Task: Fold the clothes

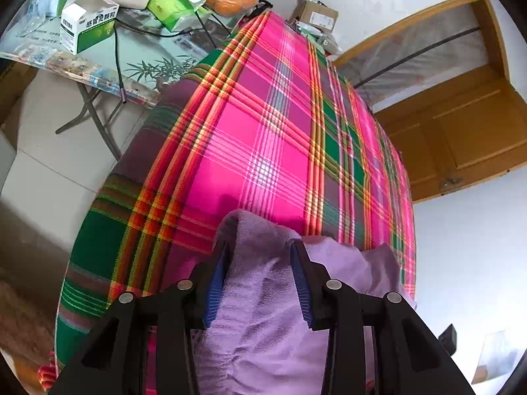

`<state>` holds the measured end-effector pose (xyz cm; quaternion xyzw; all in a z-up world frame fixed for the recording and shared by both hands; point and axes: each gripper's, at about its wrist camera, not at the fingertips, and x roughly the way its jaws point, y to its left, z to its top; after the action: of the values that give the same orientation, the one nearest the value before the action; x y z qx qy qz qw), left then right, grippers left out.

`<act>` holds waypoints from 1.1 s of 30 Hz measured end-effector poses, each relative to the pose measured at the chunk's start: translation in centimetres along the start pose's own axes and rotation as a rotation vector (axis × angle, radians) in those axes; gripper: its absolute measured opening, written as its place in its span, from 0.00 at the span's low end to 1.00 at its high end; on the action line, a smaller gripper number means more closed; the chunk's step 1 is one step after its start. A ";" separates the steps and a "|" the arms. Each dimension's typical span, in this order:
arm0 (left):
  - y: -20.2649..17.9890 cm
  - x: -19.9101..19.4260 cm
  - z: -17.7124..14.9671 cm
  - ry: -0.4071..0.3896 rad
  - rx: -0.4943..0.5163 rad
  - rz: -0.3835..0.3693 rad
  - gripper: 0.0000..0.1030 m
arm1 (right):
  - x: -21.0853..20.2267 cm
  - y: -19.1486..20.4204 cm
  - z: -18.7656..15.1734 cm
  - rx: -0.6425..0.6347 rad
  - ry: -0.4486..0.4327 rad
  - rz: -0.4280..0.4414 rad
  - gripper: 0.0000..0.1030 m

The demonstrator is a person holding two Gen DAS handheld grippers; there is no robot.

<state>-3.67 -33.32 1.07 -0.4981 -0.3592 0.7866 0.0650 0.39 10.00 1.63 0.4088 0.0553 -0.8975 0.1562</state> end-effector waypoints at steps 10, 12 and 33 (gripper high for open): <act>1.7 0.7 0.3 0.022 -0.133 -0.094 0.32 | 0.4 0.1 0.1 0.006 0.003 0.003 0.27; 1.7 0.7 0.1 0.009 -0.130 -0.050 0.19 | 0.4 0.2 0.1 0.006 0.003 0.001 0.27; 1.0 -0.7 -1.0 -0.157 -0.084 0.165 0.11 | 0.4 0.3 -0.2 -0.011 0.008 -0.011 0.30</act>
<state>-2.27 -33.85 0.73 -0.4652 -0.3535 0.8101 -0.0493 0.42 9.71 1.21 0.4112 0.0631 -0.8963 0.1536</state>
